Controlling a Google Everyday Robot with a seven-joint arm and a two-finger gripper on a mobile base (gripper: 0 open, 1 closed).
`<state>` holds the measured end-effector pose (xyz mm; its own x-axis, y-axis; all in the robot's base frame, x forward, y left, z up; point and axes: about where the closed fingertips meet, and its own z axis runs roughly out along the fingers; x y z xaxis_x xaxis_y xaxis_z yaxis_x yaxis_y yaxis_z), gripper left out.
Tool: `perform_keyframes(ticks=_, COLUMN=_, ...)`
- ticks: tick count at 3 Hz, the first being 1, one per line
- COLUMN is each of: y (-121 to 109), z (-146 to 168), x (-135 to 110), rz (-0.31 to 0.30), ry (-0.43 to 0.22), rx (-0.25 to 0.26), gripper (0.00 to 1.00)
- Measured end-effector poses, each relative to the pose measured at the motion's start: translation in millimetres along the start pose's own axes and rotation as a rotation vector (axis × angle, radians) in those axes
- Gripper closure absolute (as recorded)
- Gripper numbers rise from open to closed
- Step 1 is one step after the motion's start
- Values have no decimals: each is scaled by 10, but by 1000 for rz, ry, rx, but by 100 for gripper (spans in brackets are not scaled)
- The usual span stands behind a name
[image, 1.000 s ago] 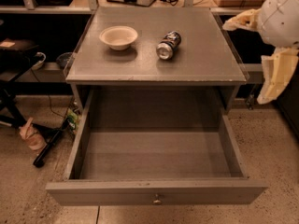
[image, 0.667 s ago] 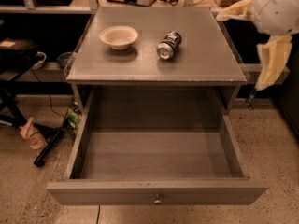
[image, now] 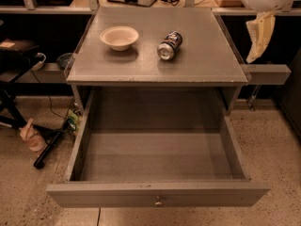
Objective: Place pepsi can into top drawer
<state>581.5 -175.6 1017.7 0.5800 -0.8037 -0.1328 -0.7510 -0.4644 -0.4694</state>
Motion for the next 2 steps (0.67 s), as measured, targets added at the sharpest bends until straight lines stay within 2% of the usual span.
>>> perform_keyframes(ticks=1, y=-1, z=0, x=0, rz=0, ry=0, rx=0, gripper=0)
perform_keyframes(ticks=2, y=-158, z=57, x=50, rz=-36, ry=-25, rx=36, gripper=0)
